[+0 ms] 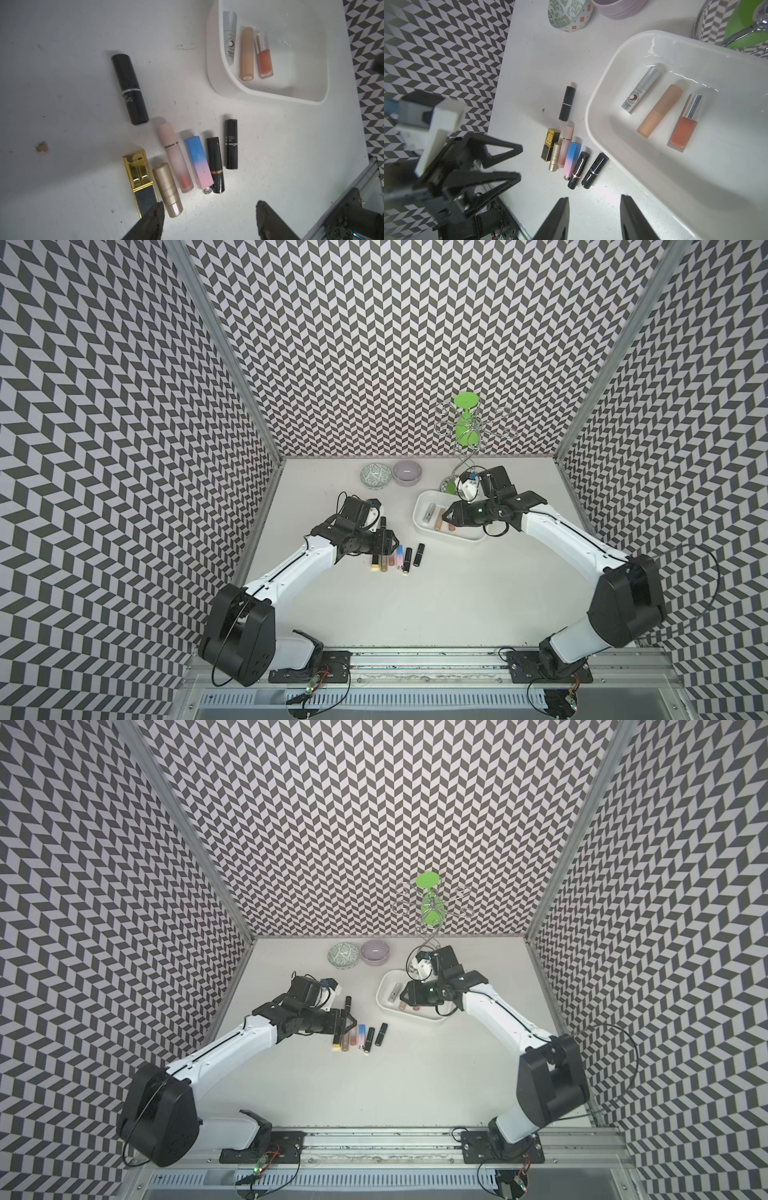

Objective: Put the lipstick into the storage box
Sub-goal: Pick up the lipstick at the center of the board.

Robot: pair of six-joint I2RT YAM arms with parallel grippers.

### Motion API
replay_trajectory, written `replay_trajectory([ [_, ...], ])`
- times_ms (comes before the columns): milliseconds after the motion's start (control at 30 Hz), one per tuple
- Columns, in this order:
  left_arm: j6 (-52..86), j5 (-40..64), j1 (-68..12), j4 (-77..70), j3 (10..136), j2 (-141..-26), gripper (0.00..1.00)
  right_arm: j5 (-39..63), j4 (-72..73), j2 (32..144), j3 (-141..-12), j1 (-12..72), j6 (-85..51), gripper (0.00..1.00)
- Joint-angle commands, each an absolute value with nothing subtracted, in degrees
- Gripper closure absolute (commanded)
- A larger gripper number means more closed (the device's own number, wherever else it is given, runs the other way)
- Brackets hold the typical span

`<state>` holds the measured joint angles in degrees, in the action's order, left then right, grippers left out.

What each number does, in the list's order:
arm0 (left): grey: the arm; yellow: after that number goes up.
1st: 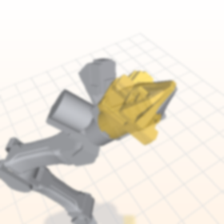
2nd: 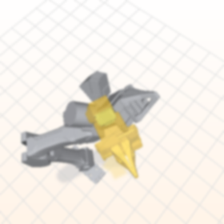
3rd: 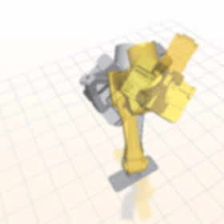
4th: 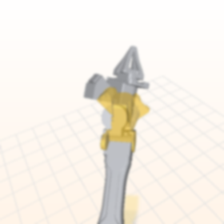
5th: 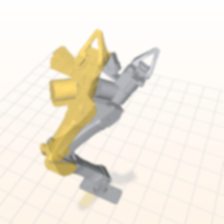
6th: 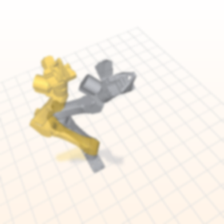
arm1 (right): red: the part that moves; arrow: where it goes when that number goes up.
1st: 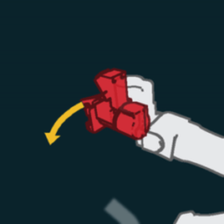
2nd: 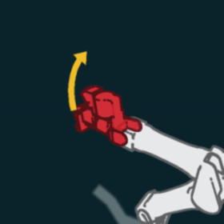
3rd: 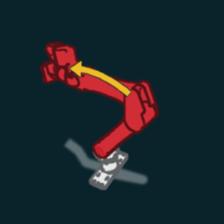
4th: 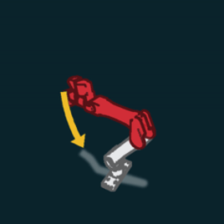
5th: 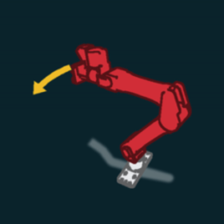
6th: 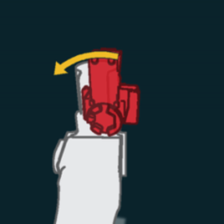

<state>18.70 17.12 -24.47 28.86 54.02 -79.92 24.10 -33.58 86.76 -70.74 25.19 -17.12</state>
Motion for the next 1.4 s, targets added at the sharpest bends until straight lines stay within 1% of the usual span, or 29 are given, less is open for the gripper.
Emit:
replay_trajectory([
  [0,15.71,13.07,-22.80,29.34,58.78,-83.78,0.27,18.33,-31.70,79.70,-69.70,26.44,-13.91,0.51],
  [100,13.86,11.86,-21.14,29.33,62.49,-88.37,0.27,15.62,-30.24,74.17,-67.84,26.67,-12.00,0.47],
  [200,12.77,11.69,-19.46,28.50,65.87,-92.96,0.27,13.44,-27.42,68.49,-65.88,26.72,-10.91,0.37],
  [333,10.76,10.58,-18.63,28.62,70.74,-99.84,0.27,13.35,-20.68,61.71,-61.13,26.57,-10.91,0.37],
  [367,10.14,10.08,-18.64,28.94,72.22,-101.67,0.28,11.74,-18.34,60.16,-59.40,26.57,-11.20,0.03],
  [400,9.58,9.70,-18.57,29.28,73.62,-103.37,0.28,10.82,-16.16,58.34,-57.73,26.59,-11.78,0.00],
  [533,8.46,7.60,-18.59,30.69,77.46,-108.65,0.30,11.14,-12.49,54.62,-54.24,26.37,-13.41,0.00],
  [633,8.18,6.95,-18.57,31.03,79.65,-111.54,0.36,13.10,-13.79,55.64,-54.86,26.36,-12.49,0.00],
  [833,8.07,4.63,-18.81,33.59,84.54,-117.01,0.43,13.13,-16.28,58.38,-55.90,26.36,-12.05,0.00],
  [933,8.11,3.80,-19.11,34.27,85.36,-118.09,0.49,13.11,-15.70,58.54,-55.42,26.33,-12.22,0.00],
  [1167,8.20,1.19,-20.91,34.89,84.65,-118.89,0.54,13.70,-14.68,59.06,-54.25,26.23,-12.57,0.00],
  [1300,8.61,1.14,-21.03,35.33,83.92,-119.18,0.60,14.06,-14.33,59.16,-53.72,26.14,-12.57,0.00],
  [1367,8.88,1.49,-21.18,35.08,83.17,-118.95,0.62,14.19,-14.16,59.06,-53.44,26.13,-12.63,0.00],
])
